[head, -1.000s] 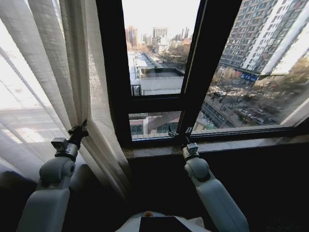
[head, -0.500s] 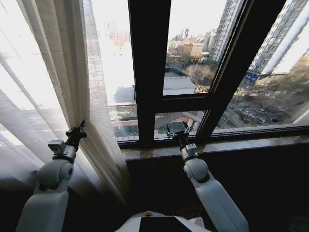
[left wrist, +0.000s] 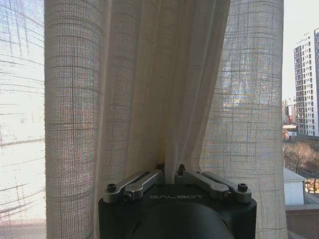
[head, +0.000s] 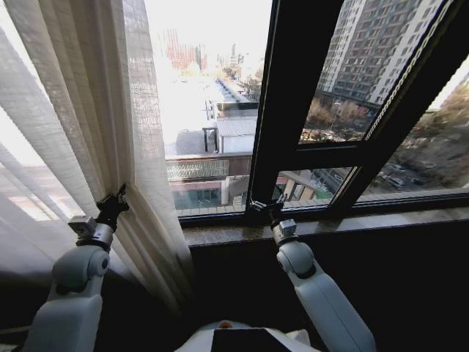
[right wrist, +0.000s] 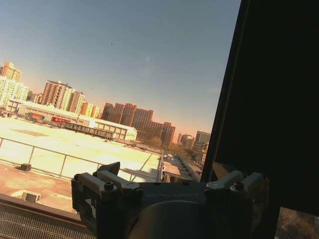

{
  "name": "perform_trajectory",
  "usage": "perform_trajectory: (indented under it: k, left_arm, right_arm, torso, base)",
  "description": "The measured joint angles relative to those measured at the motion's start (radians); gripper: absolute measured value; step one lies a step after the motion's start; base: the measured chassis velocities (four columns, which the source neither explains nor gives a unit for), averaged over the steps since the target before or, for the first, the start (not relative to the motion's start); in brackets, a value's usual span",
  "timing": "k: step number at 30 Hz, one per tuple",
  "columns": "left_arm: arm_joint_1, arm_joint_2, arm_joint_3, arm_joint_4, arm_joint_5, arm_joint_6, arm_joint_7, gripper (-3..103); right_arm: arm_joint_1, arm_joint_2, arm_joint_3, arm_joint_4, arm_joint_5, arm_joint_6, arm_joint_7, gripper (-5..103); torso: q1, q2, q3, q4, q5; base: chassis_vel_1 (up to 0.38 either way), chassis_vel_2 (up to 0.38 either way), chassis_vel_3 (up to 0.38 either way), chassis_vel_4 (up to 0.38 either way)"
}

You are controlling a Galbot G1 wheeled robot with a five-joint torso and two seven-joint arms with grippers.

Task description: Open the curtains by pulling them apart, changing their state from closed to fully open.

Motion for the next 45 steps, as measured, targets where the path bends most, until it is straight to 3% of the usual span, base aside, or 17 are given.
perform_trajectory:
  k: [9, 17, 36, 41, 45]
  left_arm:
    - [0.034, -0.023, -0.063, -0.029, -0.004, -0.005, 0.003, 0]
    - [0.071, -0.003, -0.145, -0.032, -0.051, -0.005, 0.029, 0]
    - [0.197, 0.041, -0.475, 0.066, -0.194, -0.056, 0.091, 0]
    - [0.204, 0.028, -0.48, 0.062, -0.196, -0.057, 0.093, 0]
    - [0.199, 0.011, -0.434, 0.028, -0.175, -0.053, 0.097, 0]
  right_arm:
    - [0.005, 0.001, -0.011, -0.007, -0.009, 0.0, -0.001, 100]
    - [0.001, 0.002, -0.011, -0.022, -0.014, 0.001, -0.002, 100]
    - [0.021, -0.003, -0.012, -0.075, -0.005, 0.034, -0.004, 100]
    - [0.021, 0.003, -0.016, -0.071, 0.016, 0.031, -0.003, 100]
    - [0.02, 0.003, -0.017, -0.063, 0.025, 0.024, -0.003, 100]
  torso:
    - [0.0, 0.0, 0.0, -0.0008, 0.0015]
    - [0.0, 0.0, 0.0, -0.0004, 0.0007]
    - [0.0, 0.0, 0.0, 0.0, 0.0004]
    - [0.0, 0.0, 0.0, -0.0002, 0.0005]
    - [0.0, 0.0, 0.0, -0.0004, 0.0005]
  base:
    - [0.045, 0.03, -0.015, -0.036]
    - [-0.025, -0.029, 0.013, 0.019]
    - [0.0, 0.0, 0.0, 0.0]
    - [0.0, 0.0, 0.0, 0.0]
    - [0.0, 0.0, 0.0, 0.0]
